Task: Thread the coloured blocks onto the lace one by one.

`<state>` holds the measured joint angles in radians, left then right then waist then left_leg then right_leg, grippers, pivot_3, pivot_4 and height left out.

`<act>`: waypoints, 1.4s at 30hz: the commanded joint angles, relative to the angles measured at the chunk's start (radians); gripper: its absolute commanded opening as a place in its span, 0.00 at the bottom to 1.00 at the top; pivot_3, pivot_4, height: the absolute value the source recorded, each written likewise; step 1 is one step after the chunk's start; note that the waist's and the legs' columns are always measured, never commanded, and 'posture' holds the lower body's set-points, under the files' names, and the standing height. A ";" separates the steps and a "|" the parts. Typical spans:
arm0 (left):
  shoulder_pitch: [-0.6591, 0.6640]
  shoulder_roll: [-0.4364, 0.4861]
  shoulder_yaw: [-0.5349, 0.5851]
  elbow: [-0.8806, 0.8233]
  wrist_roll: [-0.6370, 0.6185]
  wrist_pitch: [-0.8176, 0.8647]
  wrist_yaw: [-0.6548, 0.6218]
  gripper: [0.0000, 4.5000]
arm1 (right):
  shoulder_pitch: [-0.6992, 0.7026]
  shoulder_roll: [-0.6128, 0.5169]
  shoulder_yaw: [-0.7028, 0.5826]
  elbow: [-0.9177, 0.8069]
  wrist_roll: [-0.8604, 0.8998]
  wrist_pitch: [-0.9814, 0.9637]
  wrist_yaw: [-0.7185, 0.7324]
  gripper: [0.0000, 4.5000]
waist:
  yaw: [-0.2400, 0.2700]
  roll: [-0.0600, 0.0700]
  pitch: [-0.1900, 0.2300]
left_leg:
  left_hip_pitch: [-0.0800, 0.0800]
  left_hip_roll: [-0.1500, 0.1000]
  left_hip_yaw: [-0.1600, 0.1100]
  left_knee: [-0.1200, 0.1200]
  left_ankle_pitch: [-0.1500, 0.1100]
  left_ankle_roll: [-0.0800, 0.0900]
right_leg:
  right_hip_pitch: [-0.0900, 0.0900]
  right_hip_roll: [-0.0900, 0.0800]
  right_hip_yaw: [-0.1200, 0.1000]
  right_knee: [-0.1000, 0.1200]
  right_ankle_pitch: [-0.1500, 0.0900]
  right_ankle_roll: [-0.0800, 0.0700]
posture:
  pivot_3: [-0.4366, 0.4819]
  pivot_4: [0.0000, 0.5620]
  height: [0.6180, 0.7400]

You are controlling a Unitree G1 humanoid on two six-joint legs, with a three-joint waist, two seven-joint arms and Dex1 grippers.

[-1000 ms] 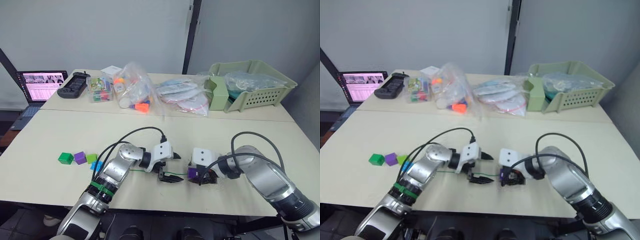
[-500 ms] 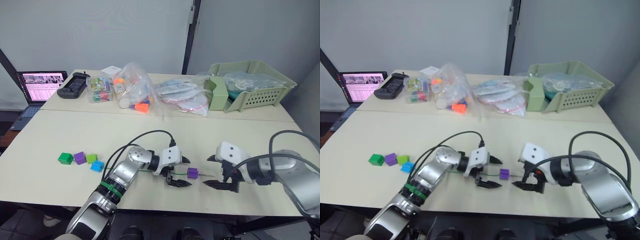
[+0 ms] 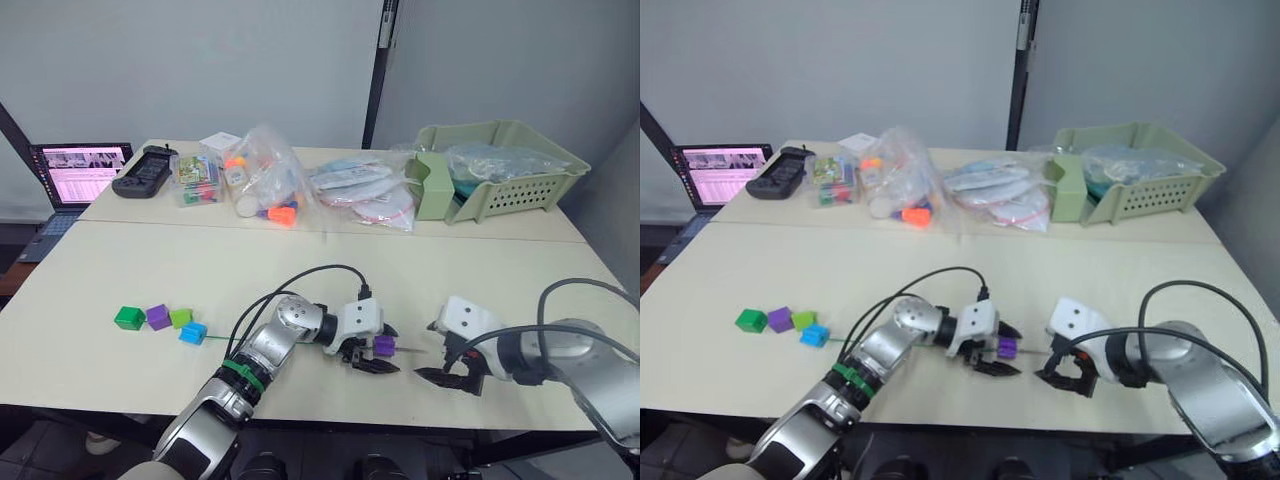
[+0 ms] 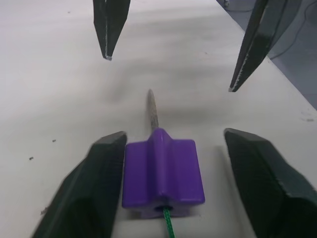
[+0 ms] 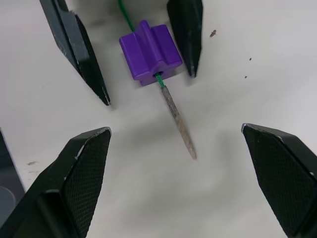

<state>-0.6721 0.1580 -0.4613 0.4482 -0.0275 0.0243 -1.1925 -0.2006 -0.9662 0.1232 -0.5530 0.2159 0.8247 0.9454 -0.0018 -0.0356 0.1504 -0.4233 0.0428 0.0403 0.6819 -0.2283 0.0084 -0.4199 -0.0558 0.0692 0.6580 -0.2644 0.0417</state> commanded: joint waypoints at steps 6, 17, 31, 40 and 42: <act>-0.001 0.027 0.002 -0.056 0.005 -0.003 -0.008 0.31 | -0.089 0.004 0.114 0.106 -0.045 -0.130 0.047 1.00 | 0.002 0.000 0.000 | 0.000 0.000 0.000 0.000 0.000 0.000 | 0.000 0.000 0.000 -0.001 0.000 0.000 | 0.48 0.27 0.94; 0.011 0.028 0.004 -0.083 0.001 0.005 0.000 0.31 | -0.127 0.044 0.206 0.259 -0.078 -0.174 0.115 0.58 | 0.001 0.000 0.000 | 0.000 0.000 0.000 0.000 0.000 0.000 | 0.001 0.000 0.000 0.000 0.000 0.000 | 0.48 0.27 0.94; 0.009 0.054 0.055 -0.113 -0.036 0.011 0.006 0.31 | -0.118 0.069 0.176 0.264 -0.066 -0.164 0.097 0.00 | -0.002 0.000 0.000 | 0.014 0.000 0.000 -0.001 0.000 0.000 | 0.016 0.000 -0.001 -0.003 0.000 0.000 | 0.48 0.27 0.94; 0.021 0.093 0.070 -0.120 -0.040 0.011 -0.004 0.31 | -0.153 0.065 0.149 0.231 -0.048 -0.128 0.102 0.00 | -0.002 0.000 0.000 | 0.013 0.000 0.000 -0.001 0.000 0.000 | 0.015 0.000 -0.001 -0.003 0.000 0.000 | 0.48 0.27 0.94; 0.023 0.094 0.067 -0.123 -0.040 0.013 -0.006 0.31 | -0.158 0.064 0.151 0.230 -0.049 -0.125 0.104 0.00 | -0.002 0.000 0.000 | 0.013 0.000 0.000 -0.001 0.000 0.000 | 0.015 0.000 -0.001 -0.003 0.000 0.000 | 0.48 0.27 0.94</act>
<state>-0.6506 0.2546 -0.4063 0.3655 -0.0455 0.0340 -1.1929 -0.3413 -0.8939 0.2999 -0.3117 0.1709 0.6912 1.0583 -0.0034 -0.0360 0.1502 -0.4108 0.0431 0.0401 0.6806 -0.2284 0.0083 -0.4053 -0.0562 0.0683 0.6544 -0.2646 0.0419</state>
